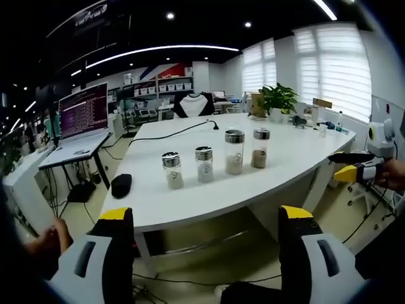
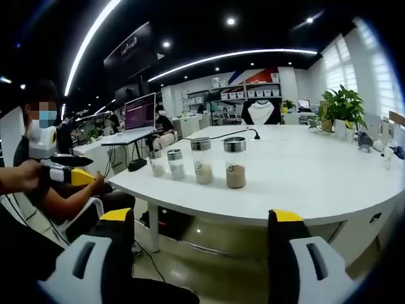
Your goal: Rotate the seasoning bottle until the label or dispensing opening points toward the visible target arrow and the bottle remains upright within the marked orientation range
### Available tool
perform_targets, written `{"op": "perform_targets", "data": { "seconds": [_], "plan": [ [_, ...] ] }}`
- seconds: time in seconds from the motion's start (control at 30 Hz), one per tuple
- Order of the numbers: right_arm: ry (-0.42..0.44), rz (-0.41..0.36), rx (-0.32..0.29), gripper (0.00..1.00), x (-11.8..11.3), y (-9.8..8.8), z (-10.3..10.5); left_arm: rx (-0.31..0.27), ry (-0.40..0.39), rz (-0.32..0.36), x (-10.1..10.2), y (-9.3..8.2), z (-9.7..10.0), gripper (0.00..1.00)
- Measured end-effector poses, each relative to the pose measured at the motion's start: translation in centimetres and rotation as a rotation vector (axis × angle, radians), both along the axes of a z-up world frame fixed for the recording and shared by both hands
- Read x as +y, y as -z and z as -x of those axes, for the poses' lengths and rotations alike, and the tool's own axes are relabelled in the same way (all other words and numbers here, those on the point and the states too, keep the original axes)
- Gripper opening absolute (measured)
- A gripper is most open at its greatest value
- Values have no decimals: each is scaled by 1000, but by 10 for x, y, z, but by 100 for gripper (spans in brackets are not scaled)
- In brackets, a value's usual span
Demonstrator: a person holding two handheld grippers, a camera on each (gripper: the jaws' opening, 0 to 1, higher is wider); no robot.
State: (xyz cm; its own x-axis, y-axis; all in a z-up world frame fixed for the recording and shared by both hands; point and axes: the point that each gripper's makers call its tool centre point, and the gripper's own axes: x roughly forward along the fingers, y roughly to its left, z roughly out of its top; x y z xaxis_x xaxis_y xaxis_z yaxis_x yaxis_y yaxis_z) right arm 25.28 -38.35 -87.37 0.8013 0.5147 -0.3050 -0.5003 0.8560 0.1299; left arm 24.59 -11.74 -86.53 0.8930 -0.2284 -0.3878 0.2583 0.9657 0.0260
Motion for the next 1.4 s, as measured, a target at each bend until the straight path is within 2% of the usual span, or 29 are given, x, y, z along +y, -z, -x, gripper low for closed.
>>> {"op": "perform_targets", "data": {
  "seconds": [0.17,0.3,0.57,0.7,0.77,0.8,0.87,0.97,1.07,1.17,1.3,1.4],
  "plan": [
    [5,-15,-8,89,-2,-7,-6,9,-24,31,5,5,2,100],
    [25,-29,-21,89,-6,-13,-16,-5,-38,37,10,4,-2,100],
    [59,-26,-18,95,-12,-11,-38,1,-92,36,20,8,-22,100],
    [86,-61,37,96,-10,-8,-49,46,-110,59,21,10,-31,100],
    [90,-74,44,97,-8,-11,-54,77,-106,63,19,11,-34,100],
    [90,-75,46,97,-7,-11,-55,84,-102,58,18,11,-34,100],
    [75,-65,50,97,-2,-11,-61,149,-70,0,17,18,-35,100],
    [61,-51,58,96,4,-11,-69,105,-52,33,16,10,-49,100],
    [69,-44,47,96,6,-13,-77,102,-34,33,16,7,-58,100],
    [95,-59,75,95,6,-13,-83,120,-18,34,18,9,-67,100],
    [84,-31,82,94,8,-14,-94,101,-19,53,22,3,-77,100],
    [76,-19,82,94,12,-14,-97,92,-17,53,25,7,-84,100]
  ]
}}
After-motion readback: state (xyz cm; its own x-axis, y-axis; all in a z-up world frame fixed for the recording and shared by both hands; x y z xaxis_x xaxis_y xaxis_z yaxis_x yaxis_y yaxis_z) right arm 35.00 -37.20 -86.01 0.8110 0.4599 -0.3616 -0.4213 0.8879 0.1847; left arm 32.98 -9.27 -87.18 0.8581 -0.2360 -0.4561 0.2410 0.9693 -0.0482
